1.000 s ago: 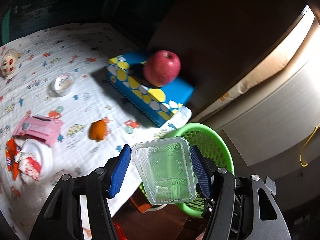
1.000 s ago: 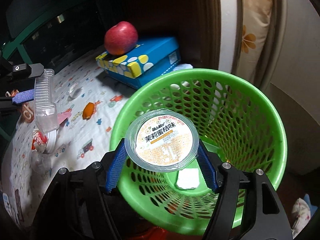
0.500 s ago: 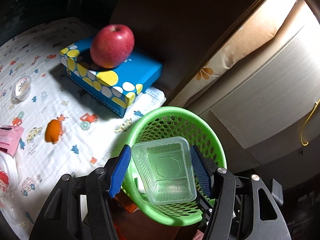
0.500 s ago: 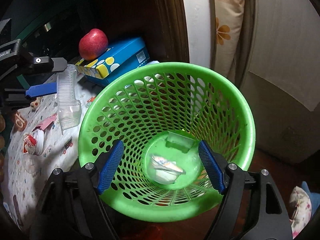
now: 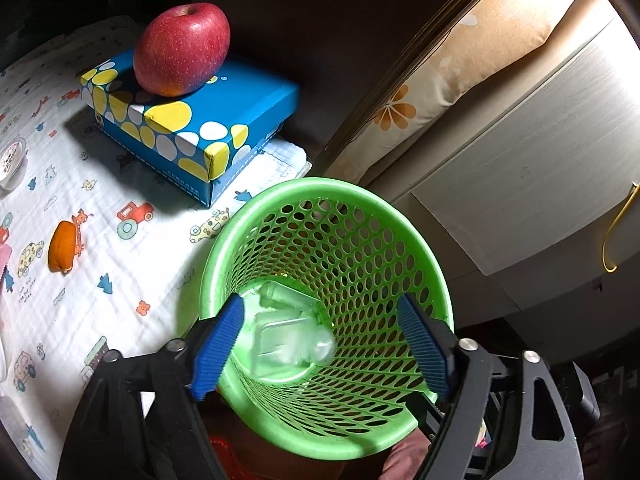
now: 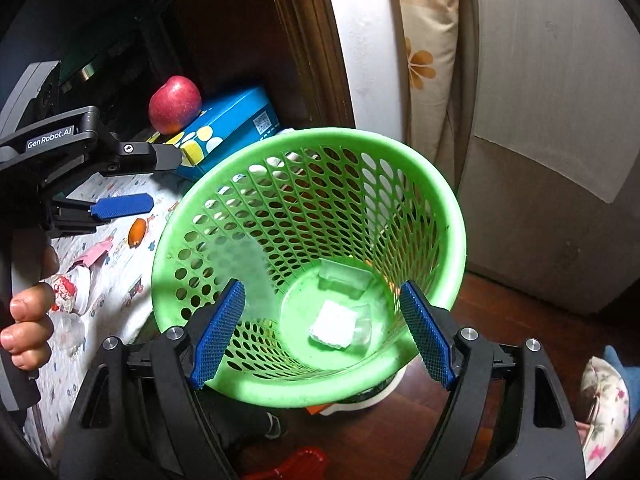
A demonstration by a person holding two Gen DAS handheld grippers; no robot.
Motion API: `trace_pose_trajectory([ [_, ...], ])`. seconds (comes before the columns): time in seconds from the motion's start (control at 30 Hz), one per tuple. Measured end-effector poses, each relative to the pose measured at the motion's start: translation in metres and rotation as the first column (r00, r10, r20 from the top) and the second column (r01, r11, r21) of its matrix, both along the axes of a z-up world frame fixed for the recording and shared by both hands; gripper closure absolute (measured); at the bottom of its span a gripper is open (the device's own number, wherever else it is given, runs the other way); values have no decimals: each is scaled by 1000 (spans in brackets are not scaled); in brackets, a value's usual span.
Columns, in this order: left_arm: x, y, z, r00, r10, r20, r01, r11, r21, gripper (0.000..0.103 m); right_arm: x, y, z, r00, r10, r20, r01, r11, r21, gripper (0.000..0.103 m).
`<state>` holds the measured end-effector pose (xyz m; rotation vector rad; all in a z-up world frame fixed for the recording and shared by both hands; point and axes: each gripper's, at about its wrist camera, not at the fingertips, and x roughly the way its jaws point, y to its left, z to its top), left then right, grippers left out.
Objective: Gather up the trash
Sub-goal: 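Release the clear container into the basket with left gripper while right drops jelly cup, then move both grippers back over the table toward the remaining trash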
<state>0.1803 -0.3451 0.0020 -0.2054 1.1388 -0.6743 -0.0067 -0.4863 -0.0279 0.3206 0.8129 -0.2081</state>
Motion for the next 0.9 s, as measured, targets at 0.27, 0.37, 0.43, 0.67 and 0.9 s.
trace_pose_trajectory([
  [0.27, -10, 35, 11, 997, 24, 75, -28, 998, 55, 23, 0, 18, 6, 999, 44, 21, -45, 999, 4, 22],
  [0.37, -13, 61, 12, 994, 63, 89, -70, 995, 78, 23, 4, 30, 9, 997, 72, 26, -72, 997, 0, 22],
  [0.43, -15, 80, 11, 990, 94, 104, -104, 990, 97, 23, 8, 40, 10, 995, 91, 29, -91, 996, 0, 22],
  [0.67, -15, 160, 5, 967, 225, 117, -240, 961, 140, 23, 24, 78, 13, 985, 172, 26, -172, 985, -7, 22],
  [0.9, -16, 243, 2, 922, 364, 129, -381, 913, 147, 23, 45, 123, 16, 964, 264, 24, -263, 965, -12, 22],
])
